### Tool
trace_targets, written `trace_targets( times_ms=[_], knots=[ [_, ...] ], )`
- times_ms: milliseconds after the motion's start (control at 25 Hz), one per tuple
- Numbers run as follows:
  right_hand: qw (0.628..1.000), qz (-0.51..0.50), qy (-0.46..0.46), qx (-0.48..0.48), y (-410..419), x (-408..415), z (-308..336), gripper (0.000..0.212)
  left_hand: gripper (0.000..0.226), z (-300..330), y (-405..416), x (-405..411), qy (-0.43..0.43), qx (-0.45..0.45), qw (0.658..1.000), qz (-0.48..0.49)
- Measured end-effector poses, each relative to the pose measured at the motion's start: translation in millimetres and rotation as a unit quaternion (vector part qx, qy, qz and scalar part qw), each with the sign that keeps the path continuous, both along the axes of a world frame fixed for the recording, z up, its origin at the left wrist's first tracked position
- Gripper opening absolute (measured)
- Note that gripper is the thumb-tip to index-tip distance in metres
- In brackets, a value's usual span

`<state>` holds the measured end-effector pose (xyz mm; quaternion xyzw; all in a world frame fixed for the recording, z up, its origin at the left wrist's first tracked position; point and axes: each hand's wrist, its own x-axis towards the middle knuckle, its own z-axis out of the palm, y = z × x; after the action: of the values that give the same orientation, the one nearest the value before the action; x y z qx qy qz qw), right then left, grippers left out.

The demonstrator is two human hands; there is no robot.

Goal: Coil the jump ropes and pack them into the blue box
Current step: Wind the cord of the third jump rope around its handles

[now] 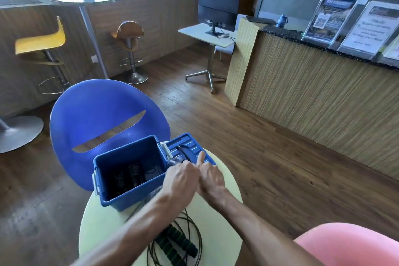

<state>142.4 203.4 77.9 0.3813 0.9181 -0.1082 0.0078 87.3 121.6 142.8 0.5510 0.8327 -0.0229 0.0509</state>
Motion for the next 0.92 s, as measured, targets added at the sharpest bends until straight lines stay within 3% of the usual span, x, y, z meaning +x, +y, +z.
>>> trace_targets(
  times_ms=[160,240,280,360,400,440,480,520,600,640,680,760,800,920],
  knots=[
    [0.999,0.007,0.004,0.042,18,-6,0,0.053,0.023,-23,-17,24,-0.056,0.133,0.988,0.063],
    [0.998,0.01,0.014,0.06,24,-4,-5,0.052,0.012,-29,-24,27,-0.207,0.243,0.943,0.093],
    [0.997,0.017,0.021,0.068,26,-2,-9,0.052,0.015,-33,-26,25,-0.342,0.283,0.884,0.146],
    [0.996,0.038,0.03,0.076,27,1,-14,0.049,0.026,-37,-25,10,-0.627,0.279,0.679,0.261],
    [0.995,0.049,0.033,0.076,26,1,-14,0.047,0.03,-38,-25,3,-0.725,0.231,0.583,0.285],
    [0.995,0.061,0.036,0.077,26,0,-14,0.047,0.033,-38,-26,-3,-0.782,0.171,0.523,0.292],
    [0.994,0.071,0.035,0.079,24,-1,-13,0.046,0.035,-40,-28,-7,-0.811,0.127,0.495,0.284],
    [0.993,0.081,0.03,0.086,23,-1,-13,0.044,0.037,-43,-29,-9,-0.822,0.112,0.487,0.271],
    [0.991,0.089,0.015,0.096,22,-2,-15,0.044,0.036,-43,-31,-9,-0.81,0.122,0.508,0.266],
    [0.992,0.085,0.006,0.098,23,-1,-16,0.047,0.035,-42,-29,-7,-0.781,0.126,0.556,0.257],
    [0.991,0.081,-0.003,0.102,25,0,-19,0.053,0.035,-38,-26,-6,-0.721,0.118,0.641,0.236],
    [0.99,0.087,-0.025,0.104,25,3,-25,0.064,0.032,-29,-18,-5,-0.507,0.067,0.838,0.19],
    [0.991,0.091,-0.034,0.096,23,4,-28,0.067,0.028,-23,-15,-2,-0.403,0.044,0.898,0.169],
    [0.99,0.103,-0.03,0.089,22,3,-28,0.061,0.02,-10,-16,21,-0.224,0.007,0.964,0.142]
  ],
)
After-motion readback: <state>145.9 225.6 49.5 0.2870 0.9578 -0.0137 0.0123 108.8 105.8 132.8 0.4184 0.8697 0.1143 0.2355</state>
